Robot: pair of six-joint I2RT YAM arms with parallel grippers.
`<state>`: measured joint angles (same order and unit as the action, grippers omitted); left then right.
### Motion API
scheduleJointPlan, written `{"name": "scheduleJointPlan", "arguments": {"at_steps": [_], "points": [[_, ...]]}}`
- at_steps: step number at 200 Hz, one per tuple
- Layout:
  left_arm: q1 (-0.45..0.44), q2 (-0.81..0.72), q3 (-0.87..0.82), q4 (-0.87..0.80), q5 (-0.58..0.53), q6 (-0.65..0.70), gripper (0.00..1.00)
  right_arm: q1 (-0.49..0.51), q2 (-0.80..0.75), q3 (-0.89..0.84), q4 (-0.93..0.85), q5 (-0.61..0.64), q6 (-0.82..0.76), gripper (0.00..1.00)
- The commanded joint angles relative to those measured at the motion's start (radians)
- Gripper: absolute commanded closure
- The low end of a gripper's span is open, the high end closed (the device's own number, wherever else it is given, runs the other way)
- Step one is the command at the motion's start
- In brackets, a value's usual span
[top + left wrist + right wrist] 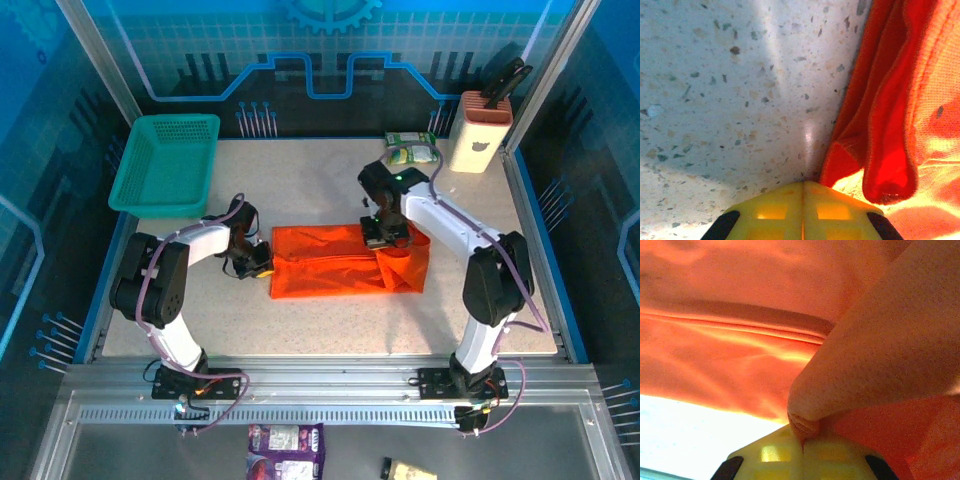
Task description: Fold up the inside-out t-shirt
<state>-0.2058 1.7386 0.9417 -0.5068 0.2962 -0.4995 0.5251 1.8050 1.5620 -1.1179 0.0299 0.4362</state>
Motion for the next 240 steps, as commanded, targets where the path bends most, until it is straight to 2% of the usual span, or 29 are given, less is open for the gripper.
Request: {"name": "scheduleJointPlan", "arguments": {"at_steps": [1,66,136,175,240], "points": [[-0.026,0.059,-0.004,0.062,0.043,-0.019,0.92,0.062,0.067,0.088,-0.036,-0.046,0.043,1.0],[-0.026,0.068,-0.019,0.084,0.049,-0.02,0.92,0.204,0.252,0.346,-0.046,-0.104,0.099,1.0],[-0.027,0.079,-0.026,0.097,0.054,-0.013,0.93,0.291,0.484,0.619,-0.092,-0.184,0.106,1.0],[-0.026,0.071,-0.032,0.097,0.052,-0.01,0.92,0.299,0.545,0.652,-0.072,-0.194,0.12,1.0],[-0.026,0.056,-0.035,0.085,0.047,-0.004,0.91,0.295,0.559,0.656,-0.001,-0.183,0.153,1.0]]}}
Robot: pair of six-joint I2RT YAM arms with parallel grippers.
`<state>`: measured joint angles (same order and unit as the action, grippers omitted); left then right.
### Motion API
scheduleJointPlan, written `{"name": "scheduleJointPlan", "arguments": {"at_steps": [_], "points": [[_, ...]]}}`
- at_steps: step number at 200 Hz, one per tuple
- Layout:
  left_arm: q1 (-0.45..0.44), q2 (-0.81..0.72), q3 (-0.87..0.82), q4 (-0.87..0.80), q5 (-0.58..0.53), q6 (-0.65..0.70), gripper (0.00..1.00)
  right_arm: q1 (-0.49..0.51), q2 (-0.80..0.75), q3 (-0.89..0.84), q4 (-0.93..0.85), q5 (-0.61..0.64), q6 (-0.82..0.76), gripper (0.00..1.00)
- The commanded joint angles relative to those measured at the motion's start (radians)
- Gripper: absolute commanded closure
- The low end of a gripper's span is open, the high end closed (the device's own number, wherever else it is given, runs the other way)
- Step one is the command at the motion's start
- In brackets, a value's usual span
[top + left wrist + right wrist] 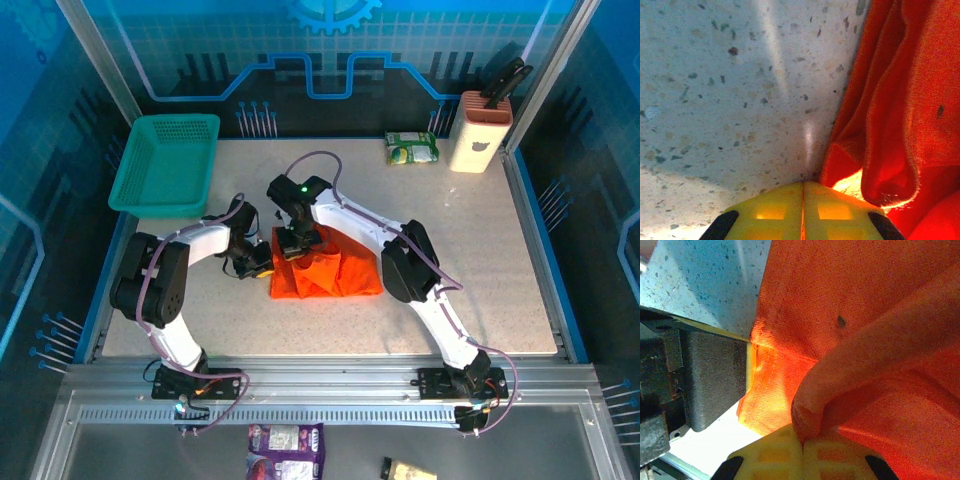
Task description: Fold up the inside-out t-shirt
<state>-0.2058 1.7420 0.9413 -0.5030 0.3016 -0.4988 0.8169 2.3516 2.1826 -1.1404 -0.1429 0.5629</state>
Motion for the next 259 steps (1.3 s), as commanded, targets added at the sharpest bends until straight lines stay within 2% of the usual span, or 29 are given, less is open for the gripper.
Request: {"name": "scheduleJointPlan", "arguments": {"at_steps": [1,102,126,150,180,214,229,245,259], "points": [[-0.026,0.053,-0.034,0.081,0.042,-0.004,0.91,0.002,0.012,0.036,0.023,-0.011,0.026,1.0],[-0.026,0.044,-0.035,0.069,0.032,-0.001,0.91,-0.018,0.033,0.049,0.067,0.03,0.044,0.98],[-0.025,0.016,-0.036,0.063,0.025,-0.004,0.89,-0.022,0.024,0.057,0.077,0.017,0.048,0.9],[-0.002,-0.05,-0.028,0.027,0.0,-0.002,0.8,-0.039,-0.021,0.044,0.103,-0.005,0.053,0.73],[0.063,-0.16,-0.018,-0.052,-0.049,0.02,0.78,-0.058,-0.155,-0.008,0.16,-0.048,0.057,0.59],[0.089,-0.259,0.003,-0.138,-0.077,0.039,0.77,-0.1,-0.277,-0.13,0.201,-0.027,0.033,0.57],[0.087,-0.286,0.011,-0.152,-0.047,0.039,0.77,-0.128,-0.302,-0.202,0.202,-0.027,0.008,0.58],[0.054,-0.31,0.02,-0.156,-0.016,0.027,0.77,-0.154,-0.323,-0.282,0.215,-0.053,-0.015,0.58],[-0.01,-0.312,0.039,-0.17,-0.022,0.007,0.76,-0.171,-0.329,-0.328,0.235,-0.081,-0.046,0.59]]}}
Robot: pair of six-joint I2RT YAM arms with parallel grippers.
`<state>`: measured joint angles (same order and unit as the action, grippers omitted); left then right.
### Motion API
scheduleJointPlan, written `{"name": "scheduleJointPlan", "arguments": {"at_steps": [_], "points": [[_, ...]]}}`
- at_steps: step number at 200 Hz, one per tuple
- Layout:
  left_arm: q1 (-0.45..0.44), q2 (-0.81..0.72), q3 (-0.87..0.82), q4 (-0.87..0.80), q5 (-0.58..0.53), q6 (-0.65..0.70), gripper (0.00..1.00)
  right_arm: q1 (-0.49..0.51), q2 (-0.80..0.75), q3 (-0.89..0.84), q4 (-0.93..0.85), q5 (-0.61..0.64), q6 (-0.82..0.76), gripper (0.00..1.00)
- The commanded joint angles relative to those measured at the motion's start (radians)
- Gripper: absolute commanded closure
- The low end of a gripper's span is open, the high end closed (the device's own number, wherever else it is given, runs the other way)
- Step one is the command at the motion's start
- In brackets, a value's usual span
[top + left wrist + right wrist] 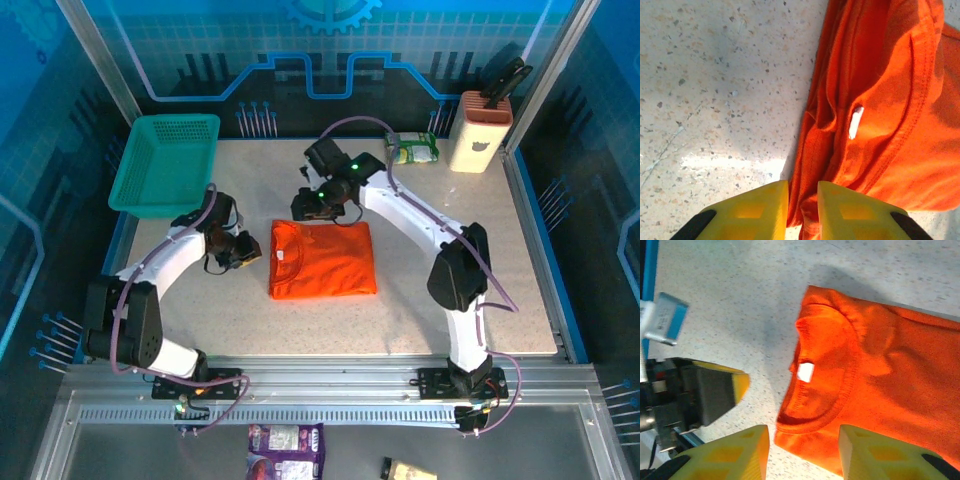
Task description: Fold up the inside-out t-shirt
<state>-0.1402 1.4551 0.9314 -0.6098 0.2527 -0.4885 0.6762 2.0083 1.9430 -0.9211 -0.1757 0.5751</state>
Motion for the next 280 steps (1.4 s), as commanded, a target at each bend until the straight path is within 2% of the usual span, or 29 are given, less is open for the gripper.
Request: {"name": "scheduleJointPlan", "arguments": {"at_steps": [1,49,78,112,153,199,239,280], "points": [[-0.081,-0.025,0.05,-0.065,0.025,-0.005,0.77,-0.03,0.016,-0.091,0.016,-0.051,-0.06,0.59],[-0.318,0.043,0.056,0.034,0.014,-0.156,0.78,-0.102,0.139,-0.084,0.034,-0.146,-0.165,0.62],[-0.369,0.121,0.026,0.097,0.003,-0.2,0.8,-0.15,0.225,-0.06,0.045,-0.209,-0.215,0.63],[-0.367,0.182,-0.038,0.123,-0.032,-0.207,0.82,-0.211,0.285,-0.072,0.072,-0.217,-0.227,0.64],[-0.362,0.173,-0.091,0.127,-0.053,-0.207,0.82,-0.268,0.305,-0.113,0.064,-0.108,-0.237,0.64],[-0.288,0.189,-0.049,0.117,-0.055,-0.157,0.82,-0.32,0.202,-0.264,0.078,-0.081,-0.24,0.64],[-0.187,0.3,0.084,0.087,-0.028,-0.052,0.82,-0.345,0.056,-0.481,0.097,-0.086,-0.224,0.65],[-0.147,0.479,0.312,0.026,-0.05,0.052,0.83,-0.331,-0.117,-0.752,0.172,-0.133,-0.149,0.65]]}}
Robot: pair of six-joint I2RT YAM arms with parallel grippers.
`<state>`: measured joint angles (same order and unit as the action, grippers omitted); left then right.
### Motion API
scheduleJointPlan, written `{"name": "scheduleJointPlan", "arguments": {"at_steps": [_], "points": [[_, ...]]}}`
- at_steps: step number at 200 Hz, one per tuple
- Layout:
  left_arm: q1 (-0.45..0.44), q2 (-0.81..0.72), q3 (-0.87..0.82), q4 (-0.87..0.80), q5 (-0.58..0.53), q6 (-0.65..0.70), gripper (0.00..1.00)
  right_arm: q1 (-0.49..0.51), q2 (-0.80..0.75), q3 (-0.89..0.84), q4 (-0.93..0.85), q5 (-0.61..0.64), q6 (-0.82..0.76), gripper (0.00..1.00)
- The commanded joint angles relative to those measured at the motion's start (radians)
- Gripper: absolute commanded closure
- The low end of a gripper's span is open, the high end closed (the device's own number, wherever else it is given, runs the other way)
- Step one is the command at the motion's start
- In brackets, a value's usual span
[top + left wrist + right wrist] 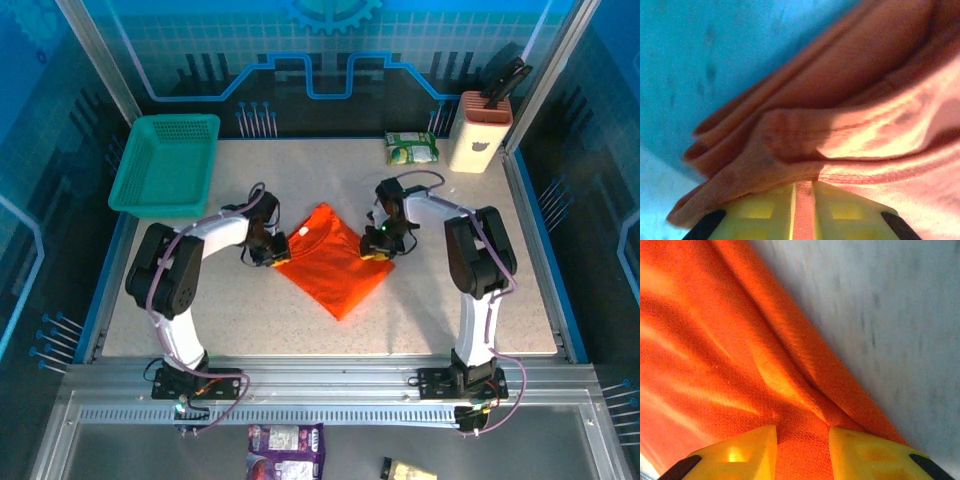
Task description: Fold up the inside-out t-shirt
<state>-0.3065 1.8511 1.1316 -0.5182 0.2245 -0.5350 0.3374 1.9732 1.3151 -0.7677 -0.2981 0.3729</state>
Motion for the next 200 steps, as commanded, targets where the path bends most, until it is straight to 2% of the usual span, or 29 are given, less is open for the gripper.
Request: {"name": "scheduleJointPlan", "arguments": {"at_steps": [1,52,75,100,137,181,200], "points": [[0.02,0.088,0.117,-0.067,-0.022,0.1,0.83,0.009,-0.087,-0.131,0.02,-0.013,0.057,0.65],[0.027,0.246,0.351,-0.076,0.083,0.182,0.83,0.145,-0.274,-0.346,0.095,-0.073,0.21,0.65],[0.027,0.257,0.403,-0.057,0.144,0.197,0.83,0.17,-0.331,-0.318,0.082,-0.098,0.23,0.65],[0.019,0.211,0.436,-0.061,0.183,0.197,0.82,0.126,-0.351,-0.218,0.036,-0.047,0.189,0.65],[-0.047,0.052,0.373,-0.124,0.149,0.195,0.8,0.037,-0.238,-0.027,0.035,-0.027,0.097,0.65],[-0.191,-0.125,0.175,-0.152,0.07,0.093,0.81,-0.005,-0.013,0.197,0.033,-0.064,0.052,0.67],[-0.233,-0.182,0.087,-0.153,0.0,0.032,0.81,-0.02,0.053,0.25,0.041,-0.089,0.052,0.67]]}}
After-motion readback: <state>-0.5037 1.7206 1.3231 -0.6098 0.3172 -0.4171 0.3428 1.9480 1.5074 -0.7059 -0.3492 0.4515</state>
